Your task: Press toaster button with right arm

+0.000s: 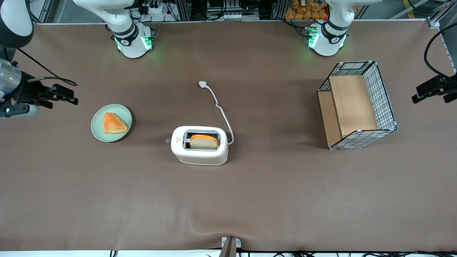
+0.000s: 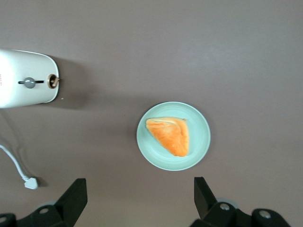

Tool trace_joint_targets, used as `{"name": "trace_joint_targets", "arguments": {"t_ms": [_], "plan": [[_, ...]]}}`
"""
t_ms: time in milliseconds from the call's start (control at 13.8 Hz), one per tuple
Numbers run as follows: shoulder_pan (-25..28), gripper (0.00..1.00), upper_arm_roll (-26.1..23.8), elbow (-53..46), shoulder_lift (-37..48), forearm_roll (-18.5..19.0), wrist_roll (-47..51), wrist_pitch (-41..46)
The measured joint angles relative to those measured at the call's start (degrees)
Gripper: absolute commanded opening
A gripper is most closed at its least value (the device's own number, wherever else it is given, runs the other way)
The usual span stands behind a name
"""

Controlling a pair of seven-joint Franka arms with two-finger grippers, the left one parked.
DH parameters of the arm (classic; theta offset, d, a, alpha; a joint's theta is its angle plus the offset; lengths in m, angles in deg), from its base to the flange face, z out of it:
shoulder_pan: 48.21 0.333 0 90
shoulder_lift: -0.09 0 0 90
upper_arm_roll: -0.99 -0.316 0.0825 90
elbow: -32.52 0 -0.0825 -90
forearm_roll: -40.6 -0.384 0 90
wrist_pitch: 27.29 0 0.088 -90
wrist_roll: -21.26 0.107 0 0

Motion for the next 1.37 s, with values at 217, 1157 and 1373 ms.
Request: {"name": "trace_joint_targets", "arguments": {"t_ms": [217, 1157, 1373], "plan": [[-0.4, 1.0, 0.0, -1.9, 0.5, 0.9, 3.0, 2.3], [-0.8, 1.0, -0.6, -14.4, 0.6, 2.9, 8.1, 12.2], [-0.8, 1.0, -0.6, -15.1, 0.6, 3.0, 12.1, 12.3]]}}
